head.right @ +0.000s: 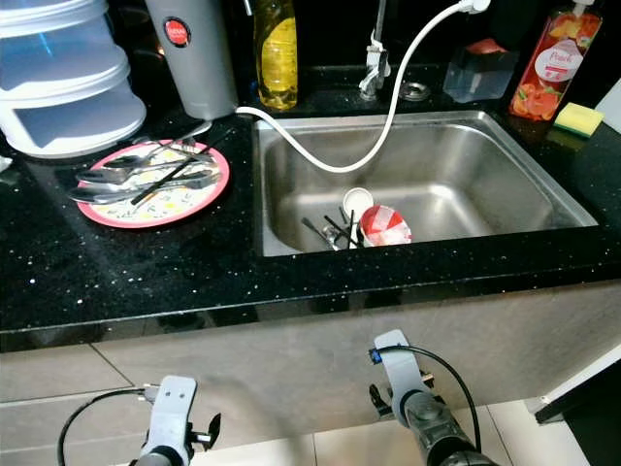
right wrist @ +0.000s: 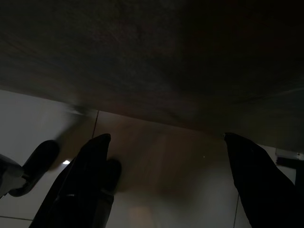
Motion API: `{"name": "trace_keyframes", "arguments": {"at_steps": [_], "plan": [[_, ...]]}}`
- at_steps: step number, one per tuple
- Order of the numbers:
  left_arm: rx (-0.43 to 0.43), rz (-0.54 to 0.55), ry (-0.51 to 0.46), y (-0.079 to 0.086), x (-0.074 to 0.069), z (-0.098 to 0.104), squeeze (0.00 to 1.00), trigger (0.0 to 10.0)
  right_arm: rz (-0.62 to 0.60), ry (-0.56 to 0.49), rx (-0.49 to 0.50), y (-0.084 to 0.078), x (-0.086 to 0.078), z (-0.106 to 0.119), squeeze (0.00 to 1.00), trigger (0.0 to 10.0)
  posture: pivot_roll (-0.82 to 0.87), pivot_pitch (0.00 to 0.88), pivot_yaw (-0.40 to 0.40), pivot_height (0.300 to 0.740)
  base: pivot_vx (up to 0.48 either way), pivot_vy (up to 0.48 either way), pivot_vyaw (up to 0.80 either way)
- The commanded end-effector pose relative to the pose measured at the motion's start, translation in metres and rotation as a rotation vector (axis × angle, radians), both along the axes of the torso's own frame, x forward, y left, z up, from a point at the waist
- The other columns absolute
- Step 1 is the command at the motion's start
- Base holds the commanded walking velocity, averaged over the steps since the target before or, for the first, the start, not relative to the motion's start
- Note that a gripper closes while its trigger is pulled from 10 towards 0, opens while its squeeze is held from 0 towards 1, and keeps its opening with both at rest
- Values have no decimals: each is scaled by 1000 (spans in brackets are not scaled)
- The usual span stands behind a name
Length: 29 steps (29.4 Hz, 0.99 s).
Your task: Kitchen organization
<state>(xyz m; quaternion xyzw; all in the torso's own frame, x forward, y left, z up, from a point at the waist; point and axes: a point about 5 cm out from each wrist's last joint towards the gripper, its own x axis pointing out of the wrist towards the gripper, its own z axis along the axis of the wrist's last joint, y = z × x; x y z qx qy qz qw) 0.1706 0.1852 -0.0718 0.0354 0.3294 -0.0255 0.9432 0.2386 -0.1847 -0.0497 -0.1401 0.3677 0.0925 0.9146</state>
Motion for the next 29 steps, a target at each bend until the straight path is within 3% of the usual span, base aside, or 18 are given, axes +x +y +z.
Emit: {"name": "trace_keyframes", "arguments": {"at_steps": [1,29], "plan": [[10,-4,12,2,-3,-2,0,10000,-6,9,2,0,-3,-2,0,10000,135,27,-38,740,0,0,0],[8,-13,11,1,0,-1,0,10000,-2,8,-10,-1,-2,-1,0,10000,131,11,-40,740,0,0,0]]}}
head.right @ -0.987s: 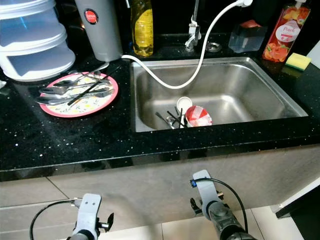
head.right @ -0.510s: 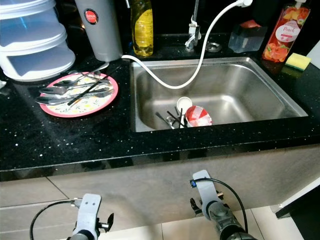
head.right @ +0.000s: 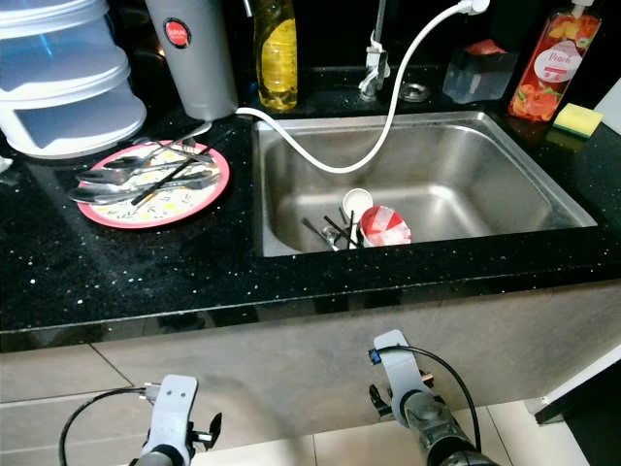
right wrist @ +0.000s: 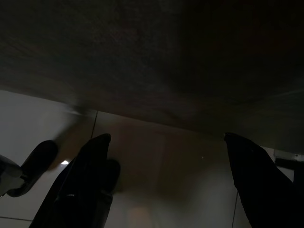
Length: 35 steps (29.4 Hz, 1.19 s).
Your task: Kitchen organization
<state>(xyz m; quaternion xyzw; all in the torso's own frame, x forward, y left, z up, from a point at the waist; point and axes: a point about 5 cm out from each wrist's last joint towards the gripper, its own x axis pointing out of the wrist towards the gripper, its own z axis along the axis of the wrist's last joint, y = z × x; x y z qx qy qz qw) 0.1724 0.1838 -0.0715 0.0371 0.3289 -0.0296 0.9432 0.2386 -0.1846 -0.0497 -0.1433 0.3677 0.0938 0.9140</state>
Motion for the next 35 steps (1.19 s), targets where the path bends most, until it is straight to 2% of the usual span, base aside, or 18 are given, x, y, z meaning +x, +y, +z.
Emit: {"name": "trace_keyframes", "arguments": {"at_steps": [1,35], "plan": [[8,-4,11,2,-2,-1,0,10000,-7,7,-5,-1,-2,-1,0,10000,131,11,-40,740,0,0,0],[6,-19,9,-1,-1,-1,0,10000,-17,10,-1,-1,-3,-2,0,10000,128,17,-38,740,0,0,0]]}}
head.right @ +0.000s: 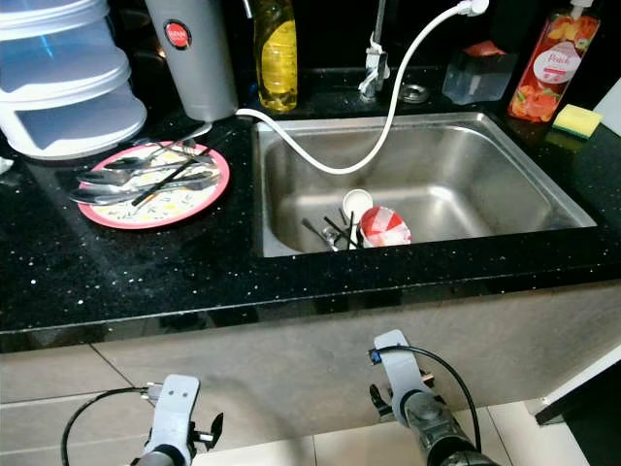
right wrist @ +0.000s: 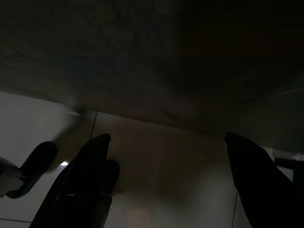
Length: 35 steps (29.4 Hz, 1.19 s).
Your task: Kitchen organization
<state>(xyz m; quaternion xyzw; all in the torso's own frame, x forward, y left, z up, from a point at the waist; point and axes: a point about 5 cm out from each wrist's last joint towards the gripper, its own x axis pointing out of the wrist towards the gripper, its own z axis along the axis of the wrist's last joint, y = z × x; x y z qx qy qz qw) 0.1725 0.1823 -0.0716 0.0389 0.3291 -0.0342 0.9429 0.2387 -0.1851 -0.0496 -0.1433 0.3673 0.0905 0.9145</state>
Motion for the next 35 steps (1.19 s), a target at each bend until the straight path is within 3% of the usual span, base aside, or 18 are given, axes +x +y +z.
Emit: {"name": "trace_keyframes", "arguments": {"at_steps": [1,11,35], "plan": [[5,-9,9,0,-1,-1,0,10000,-11,12,1,-1,-3,-2,0,10000,128,17,-38,740,0,0,0],[9,-17,5,-1,1,0,0,10000,-9,7,-2,-2,-1,-1,0,10000,128,13,-42,740,0,-377,0],[4,-8,2,0,1,1,0,10000,-10,9,1,-1,-2,-2,0,10000,127,8,-37,740,0,0,0]]}}
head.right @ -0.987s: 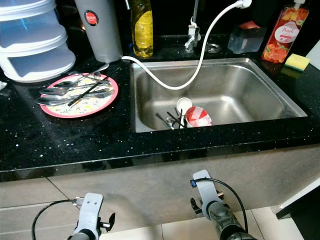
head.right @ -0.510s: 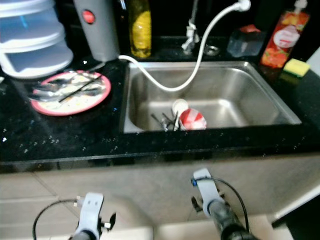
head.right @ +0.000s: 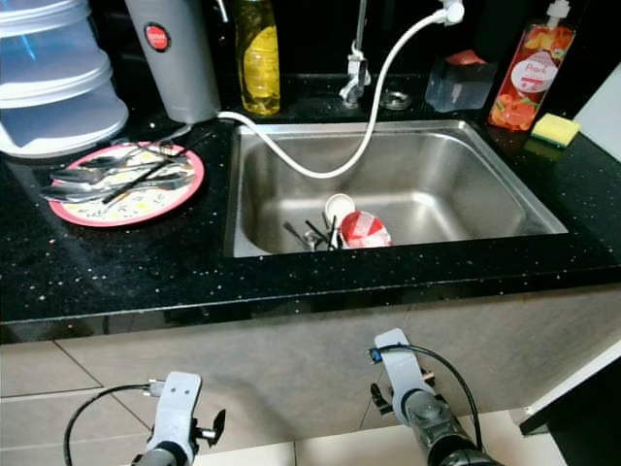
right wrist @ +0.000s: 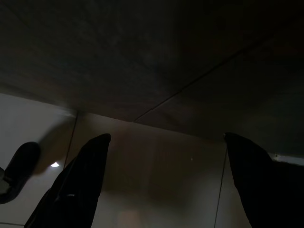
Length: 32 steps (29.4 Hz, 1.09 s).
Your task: Kitchen organization
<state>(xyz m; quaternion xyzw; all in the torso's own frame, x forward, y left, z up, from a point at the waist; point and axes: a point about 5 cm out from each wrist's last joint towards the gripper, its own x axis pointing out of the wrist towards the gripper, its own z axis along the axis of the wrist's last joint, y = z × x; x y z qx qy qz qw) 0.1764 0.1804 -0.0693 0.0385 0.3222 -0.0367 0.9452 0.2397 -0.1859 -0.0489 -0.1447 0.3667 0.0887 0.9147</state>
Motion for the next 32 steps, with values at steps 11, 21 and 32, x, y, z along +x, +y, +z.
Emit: {"name": "trace_keyframes", "arguments": {"at_steps": [11,21,32], "plan": [[10,-9,12,2,-3,-1,0,10000,-6,13,7,2,-3,-2,0,10000,134,16,-37,740,0,-241,0],[1,7,4,2,-1,0,0,10000,-10,14,8,2,-4,-3,0,10000,127,16,-32,740,0,-94,0],[-1,5,6,2,-1,0,0,10000,-19,21,5,0,-7,-5,0,10000,123,17,-29,740,0,0,0]]}}
